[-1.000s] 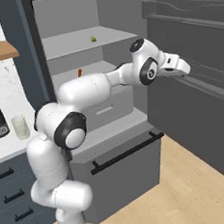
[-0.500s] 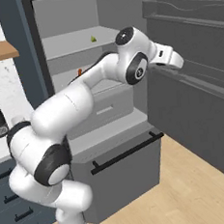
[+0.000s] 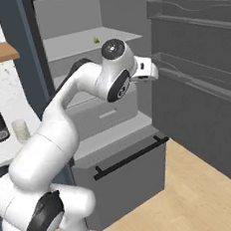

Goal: Grab a lemon wedge from the fridge and one ice cube from the ice bowl, and put them in the glass of lemonade.

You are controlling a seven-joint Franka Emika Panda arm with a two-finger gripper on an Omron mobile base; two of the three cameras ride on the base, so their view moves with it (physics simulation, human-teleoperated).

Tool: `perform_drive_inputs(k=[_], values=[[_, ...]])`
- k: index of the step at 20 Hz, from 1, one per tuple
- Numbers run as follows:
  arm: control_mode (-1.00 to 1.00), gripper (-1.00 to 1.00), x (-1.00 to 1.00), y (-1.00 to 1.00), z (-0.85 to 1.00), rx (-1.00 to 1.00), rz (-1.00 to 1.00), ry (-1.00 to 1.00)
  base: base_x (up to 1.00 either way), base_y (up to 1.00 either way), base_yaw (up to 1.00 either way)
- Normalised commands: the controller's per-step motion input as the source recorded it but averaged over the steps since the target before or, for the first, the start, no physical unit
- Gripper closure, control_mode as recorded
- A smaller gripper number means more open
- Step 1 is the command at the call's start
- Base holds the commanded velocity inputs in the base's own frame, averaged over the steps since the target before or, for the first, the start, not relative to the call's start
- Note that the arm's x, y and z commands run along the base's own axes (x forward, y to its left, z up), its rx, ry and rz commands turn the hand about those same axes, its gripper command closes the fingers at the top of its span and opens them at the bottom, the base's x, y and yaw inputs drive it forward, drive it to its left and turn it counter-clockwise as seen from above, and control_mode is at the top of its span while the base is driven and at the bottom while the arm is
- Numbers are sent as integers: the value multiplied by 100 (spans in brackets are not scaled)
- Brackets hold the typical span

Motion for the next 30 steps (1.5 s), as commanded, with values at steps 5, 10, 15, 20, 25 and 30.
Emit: perform_drive_inputs(k=[5,10,15,20,25,30], values=[[-100,-100,-93,100,0,0,42,27,0,0,0],[-100,-100,-100,100,9,-1,36,17,0,0,0],[-100,-100,-100,77,46,-7,19,6,0,0,0],[-100,-100,-92,82,7,-2,2,17,0,0,0],[-100,-100,-97,30,0,0,-3,7,0,0,0],[-100,-100,-89,-10,0,0,-31,0,0,0,0]])
